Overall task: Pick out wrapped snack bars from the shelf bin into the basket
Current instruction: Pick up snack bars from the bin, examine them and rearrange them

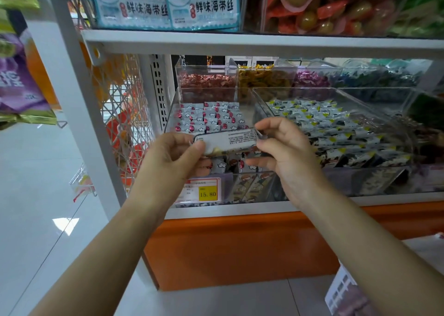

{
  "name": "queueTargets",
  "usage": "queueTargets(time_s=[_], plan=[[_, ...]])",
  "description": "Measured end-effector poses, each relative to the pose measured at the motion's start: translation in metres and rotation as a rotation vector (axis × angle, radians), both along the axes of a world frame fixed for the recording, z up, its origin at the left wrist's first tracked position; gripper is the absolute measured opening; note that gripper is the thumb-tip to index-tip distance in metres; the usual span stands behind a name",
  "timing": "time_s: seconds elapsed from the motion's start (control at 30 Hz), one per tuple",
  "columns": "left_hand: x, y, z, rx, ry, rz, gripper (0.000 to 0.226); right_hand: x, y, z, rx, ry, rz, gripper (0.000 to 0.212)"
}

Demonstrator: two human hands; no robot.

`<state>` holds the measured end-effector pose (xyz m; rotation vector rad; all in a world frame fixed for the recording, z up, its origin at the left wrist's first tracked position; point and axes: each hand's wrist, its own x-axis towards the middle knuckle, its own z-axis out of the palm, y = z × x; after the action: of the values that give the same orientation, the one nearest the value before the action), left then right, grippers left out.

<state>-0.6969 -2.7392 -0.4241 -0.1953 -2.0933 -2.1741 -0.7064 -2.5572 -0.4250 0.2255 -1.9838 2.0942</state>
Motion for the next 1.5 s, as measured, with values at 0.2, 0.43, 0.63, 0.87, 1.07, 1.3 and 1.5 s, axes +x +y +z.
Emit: queueTargets(time_s=[0.2,0.43,0.63,0.87,1.07,1.3,1.5], plan=[[0.002,0.002,0.001,-0.017,0.018,-0.076,0.031,0.004,-0.001,0.0,0.03,0.001,-0.02,0.008],[0.007,0.004,0.003,-0.229,0.161,-0.046,0.029,0.005,-0.002,-0.001,0.061,0.048,-0.159,0.016],[0.007,0.009,0.001,-0.182,0.123,0.006,0.006,0.01,-0.01,-0.001,0.263,0.172,-0.231,0.014],[0.002,0.002,0.002,-0.084,0.047,0.037,0.021,0.012,-0.016,-0.001,0.245,0.212,-0.166,0.014],[-0.003,-0.001,-0.002,-0.036,0.039,0.11,0.033,0.008,-0.011,-0.001,0.365,0.149,0.051,0.031],[-0.01,0.001,-0.005,-0.533,0.335,0.215,0.021,-0.002,0.001,0.002,0.05,0.107,-0.231,0.008],[-0.018,-0.004,-0.021,-1.147,0.518,0.193,0.027,-0.011,0.015,0.005,0.125,0.051,-0.184,0.021]])
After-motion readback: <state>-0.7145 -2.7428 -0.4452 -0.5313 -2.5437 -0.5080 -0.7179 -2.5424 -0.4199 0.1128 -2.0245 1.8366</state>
